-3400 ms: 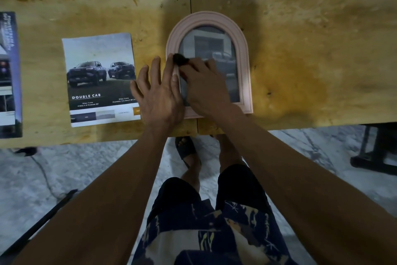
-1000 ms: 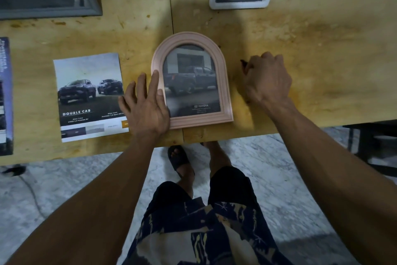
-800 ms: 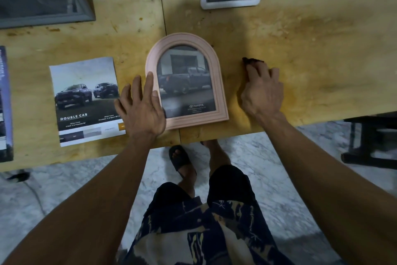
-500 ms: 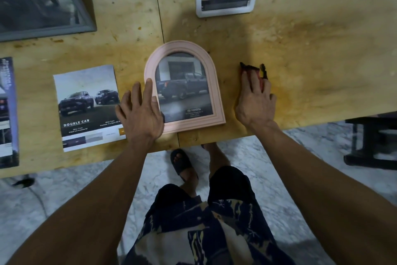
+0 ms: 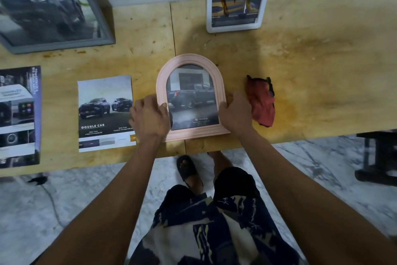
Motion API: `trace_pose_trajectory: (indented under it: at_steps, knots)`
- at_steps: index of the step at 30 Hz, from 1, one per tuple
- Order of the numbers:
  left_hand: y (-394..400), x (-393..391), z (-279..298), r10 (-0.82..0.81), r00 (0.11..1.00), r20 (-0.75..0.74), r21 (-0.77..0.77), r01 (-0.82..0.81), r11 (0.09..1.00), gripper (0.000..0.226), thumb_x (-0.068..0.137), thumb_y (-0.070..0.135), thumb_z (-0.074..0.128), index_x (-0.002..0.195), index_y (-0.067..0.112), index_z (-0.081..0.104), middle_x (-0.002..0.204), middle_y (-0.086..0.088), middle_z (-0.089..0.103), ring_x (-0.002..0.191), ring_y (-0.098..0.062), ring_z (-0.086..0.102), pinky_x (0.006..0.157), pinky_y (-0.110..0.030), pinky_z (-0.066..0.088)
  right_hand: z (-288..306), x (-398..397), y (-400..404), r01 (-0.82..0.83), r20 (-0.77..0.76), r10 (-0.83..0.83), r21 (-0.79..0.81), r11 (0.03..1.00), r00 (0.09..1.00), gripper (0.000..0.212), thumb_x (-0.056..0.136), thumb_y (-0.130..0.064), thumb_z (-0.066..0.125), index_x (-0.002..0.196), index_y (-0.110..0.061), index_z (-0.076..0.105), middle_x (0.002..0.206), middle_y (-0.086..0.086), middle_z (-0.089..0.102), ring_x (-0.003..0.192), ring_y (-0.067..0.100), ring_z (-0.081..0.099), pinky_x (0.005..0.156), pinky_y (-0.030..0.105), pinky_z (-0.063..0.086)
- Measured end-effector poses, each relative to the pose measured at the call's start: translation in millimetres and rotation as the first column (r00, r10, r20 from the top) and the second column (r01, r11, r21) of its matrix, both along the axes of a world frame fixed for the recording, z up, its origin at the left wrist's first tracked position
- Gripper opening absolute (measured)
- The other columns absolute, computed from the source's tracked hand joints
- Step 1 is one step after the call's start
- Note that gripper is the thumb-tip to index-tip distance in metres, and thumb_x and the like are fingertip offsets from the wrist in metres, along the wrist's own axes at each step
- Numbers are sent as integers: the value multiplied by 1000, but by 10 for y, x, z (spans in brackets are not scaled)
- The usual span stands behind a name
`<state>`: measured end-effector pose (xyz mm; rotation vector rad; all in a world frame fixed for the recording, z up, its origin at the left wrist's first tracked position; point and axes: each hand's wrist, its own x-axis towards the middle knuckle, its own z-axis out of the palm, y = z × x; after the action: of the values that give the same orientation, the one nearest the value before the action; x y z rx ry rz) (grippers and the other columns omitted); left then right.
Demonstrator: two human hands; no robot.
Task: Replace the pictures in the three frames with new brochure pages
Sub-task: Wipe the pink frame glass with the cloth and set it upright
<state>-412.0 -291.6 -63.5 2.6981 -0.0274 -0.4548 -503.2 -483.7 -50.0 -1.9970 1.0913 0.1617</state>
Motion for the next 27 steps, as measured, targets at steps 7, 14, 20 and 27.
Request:
trace_pose_trajectory:
  at_steps: [7, 14, 20, 27]
  knots:
    - [-125, 14, 146, 147, 988, -47, -72, -150, 986, 12, 98, 28, 57, 89, 20, 59, 103, -12, 71, 101, -37, 61, 92, -47, 42, -53, 43, 29, 103, 33, -108, 134, 986, 994, 33, 92, -19, 57, 122, -8, 58, 111, 8, 64, 99, 25, 61, 74, 29, 42]
    - [-114, 64, 135, 206, 972, -112, -105, -217, 970, 15, 97, 29, 60, 99, 17, 69, 104, -10, 73, 96, -35, 65, 90, -44, 52, 11, 151, 39, 275, 60, -301, 273, 922, 952, 22, 93, -29, 57, 105, -12, 62, 90, 0, 63, 75, 11, 57, 57, 25, 41]
    - [-71, 74, 178, 287, 925, -251, -216, -342, 914, 28, 96, 33, 62, 110, 9, 65, 99, -6, 71, 89, -27, 63, 81, -30, 51, 125, 169, 131, 318, 120, -369, 311, 896, 922, 21, 95, -28, 56, 106, -10, 60, 89, -1, 63, 74, 9, 59, 56, 23, 43]
    - [79, 119, 605, 368, 809, -458, -534, -582, 613, 21, 97, 21, 63, 110, 4, 65, 80, -7, 65, 60, -18, 55, 53, -28, 48, 448, 144, 268, 315, 217, -397, 333, 889, 892, 16, 93, -37, 58, 100, -23, 59, 98, 2, 70, 84, 17, 66, 75, 37, 58]
